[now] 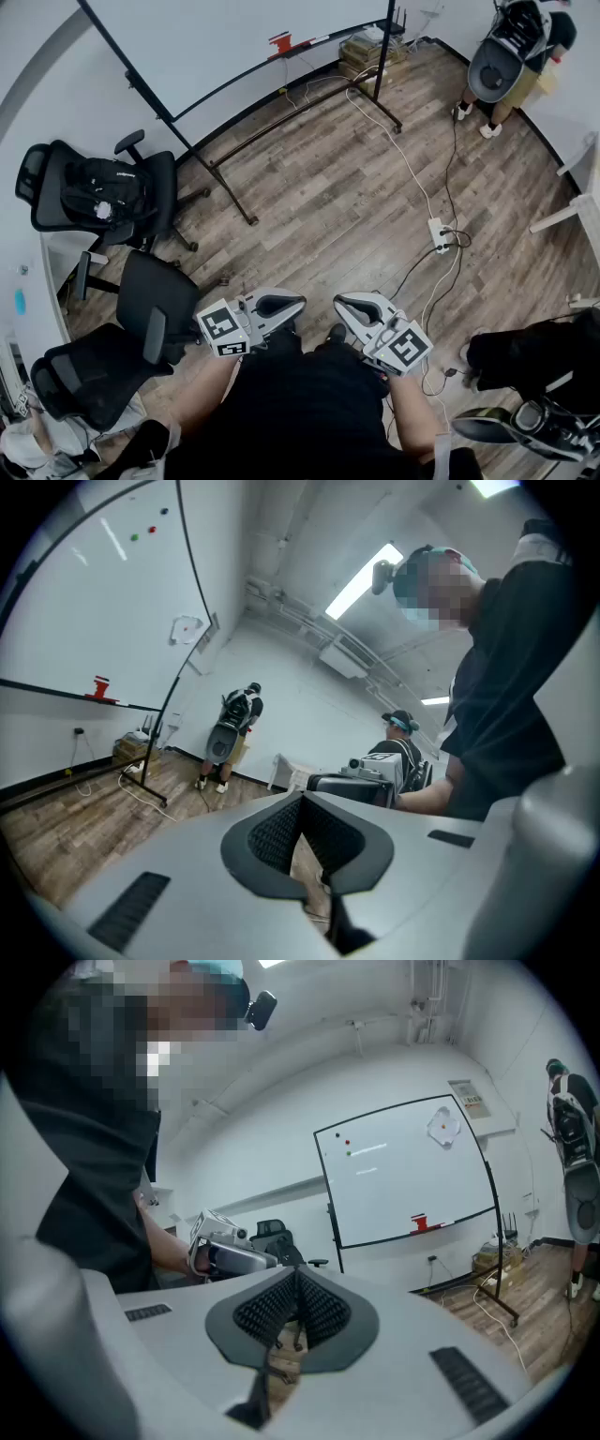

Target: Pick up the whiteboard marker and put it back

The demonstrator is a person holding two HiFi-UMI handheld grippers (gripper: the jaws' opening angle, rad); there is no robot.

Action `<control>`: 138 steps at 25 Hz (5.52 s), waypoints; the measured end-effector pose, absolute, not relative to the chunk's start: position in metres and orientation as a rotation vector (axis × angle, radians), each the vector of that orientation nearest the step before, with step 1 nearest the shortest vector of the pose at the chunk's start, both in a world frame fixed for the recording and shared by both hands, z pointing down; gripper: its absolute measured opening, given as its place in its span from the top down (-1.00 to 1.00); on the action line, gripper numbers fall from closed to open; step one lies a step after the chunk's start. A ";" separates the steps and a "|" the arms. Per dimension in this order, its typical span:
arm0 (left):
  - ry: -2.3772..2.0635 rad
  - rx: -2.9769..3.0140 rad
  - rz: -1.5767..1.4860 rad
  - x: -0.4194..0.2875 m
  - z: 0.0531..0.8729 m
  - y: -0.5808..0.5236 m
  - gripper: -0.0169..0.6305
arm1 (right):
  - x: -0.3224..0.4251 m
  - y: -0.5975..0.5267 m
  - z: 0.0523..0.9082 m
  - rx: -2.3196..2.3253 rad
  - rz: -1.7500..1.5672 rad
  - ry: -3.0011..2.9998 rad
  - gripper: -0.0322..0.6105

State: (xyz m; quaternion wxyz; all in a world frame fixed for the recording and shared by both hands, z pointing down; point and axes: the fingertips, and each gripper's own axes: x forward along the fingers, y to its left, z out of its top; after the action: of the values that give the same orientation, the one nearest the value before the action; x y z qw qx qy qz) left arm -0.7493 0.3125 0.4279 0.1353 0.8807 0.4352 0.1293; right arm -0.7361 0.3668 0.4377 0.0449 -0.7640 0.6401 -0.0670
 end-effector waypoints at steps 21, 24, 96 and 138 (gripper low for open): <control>1.356 2.510 0.403 -0.731 0.449 0.352 0.92 | -0.698 0.450 0.436 -2.492 -0.228 1.715 0.82; 1.302 2.512 0.391 -0.720 0.447 0.366 0.92 | -0.685 0.478 0.439 -2.489 -0.218 1.703 0.83; 0.790 2.748 0.293 -0.030 0.413 0.113 0.92 | 0.027 0.194 0.437 -2.148 -0.290 2.193 0.82; 0.309 2.771 0.144 0.120 0.406 -0.058 0.92 | 0.193 -0.015 0.411 -1.865 -0.153 2.844 0.81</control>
State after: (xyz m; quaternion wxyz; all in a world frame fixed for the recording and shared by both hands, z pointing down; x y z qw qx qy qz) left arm 0.1200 -0.0585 0.4062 0.1737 0.9774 0.1090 0.0509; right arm 0.1926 -0.0145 0.4112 -0.1308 -0.5431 0.8282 -0.0446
